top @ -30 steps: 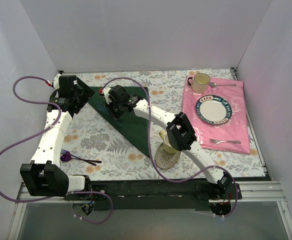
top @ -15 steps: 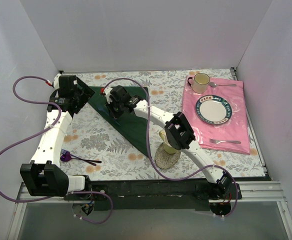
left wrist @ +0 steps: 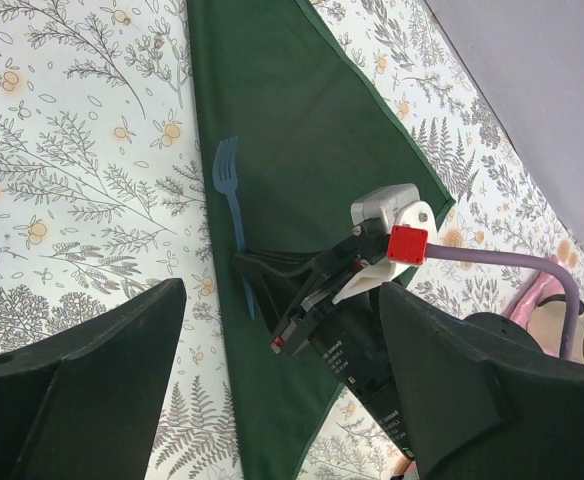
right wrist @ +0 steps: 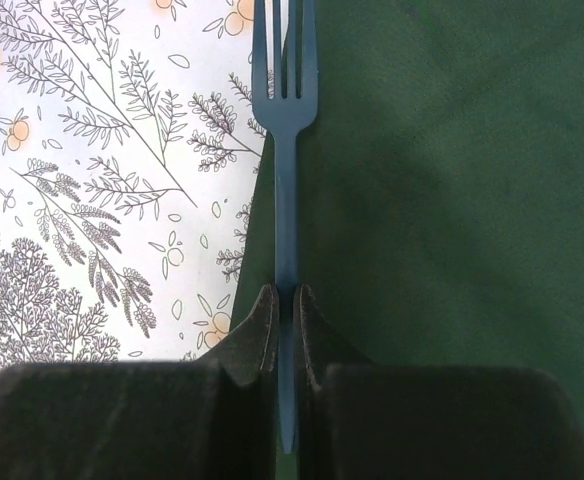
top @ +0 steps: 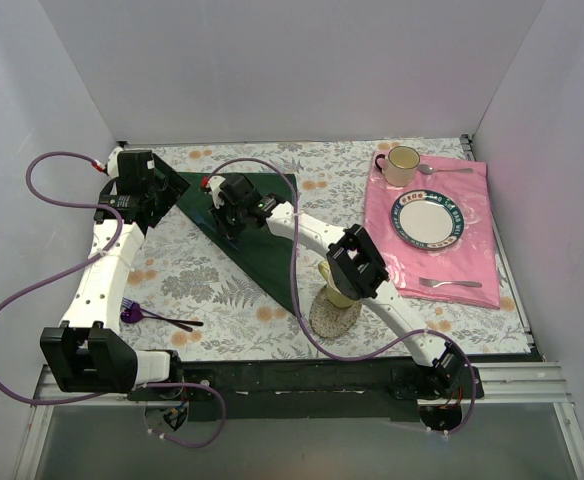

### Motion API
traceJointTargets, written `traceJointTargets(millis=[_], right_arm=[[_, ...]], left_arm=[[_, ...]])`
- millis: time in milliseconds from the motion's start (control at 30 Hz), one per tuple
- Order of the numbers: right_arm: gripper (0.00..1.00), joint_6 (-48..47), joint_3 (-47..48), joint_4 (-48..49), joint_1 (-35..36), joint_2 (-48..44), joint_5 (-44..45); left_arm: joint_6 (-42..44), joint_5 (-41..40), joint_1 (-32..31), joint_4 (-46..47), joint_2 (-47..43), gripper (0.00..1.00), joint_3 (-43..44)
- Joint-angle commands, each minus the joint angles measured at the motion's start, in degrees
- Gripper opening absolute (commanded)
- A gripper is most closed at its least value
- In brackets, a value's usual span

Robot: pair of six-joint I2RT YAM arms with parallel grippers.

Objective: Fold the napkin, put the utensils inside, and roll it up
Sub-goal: Place the utensil onto the napkin

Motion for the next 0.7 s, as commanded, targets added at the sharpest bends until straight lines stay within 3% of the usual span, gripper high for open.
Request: traceJointTargets(millis=[0, 267, 667], right_arm=[[0.1, 0.88, 0.9, 2.56, -0.16, 1.79, 0.9], [0.01, 2.98, 0.47, 3.0, -0.59, 1.97, 1.78], [0.01, 5.89, -7.71, 7.39, -0.68, -7.42, 2.31]], left_arm=[[0.53, -0.06, -0.06, 0.37, -1.64, 0.78, 0.92], [0.54, 0.11, -0.06, 0.37, -1.64, 0.78, 0.75], [0.45, 0.64, -0.06, 0.11, -1.29, 0.78, 1.1]])
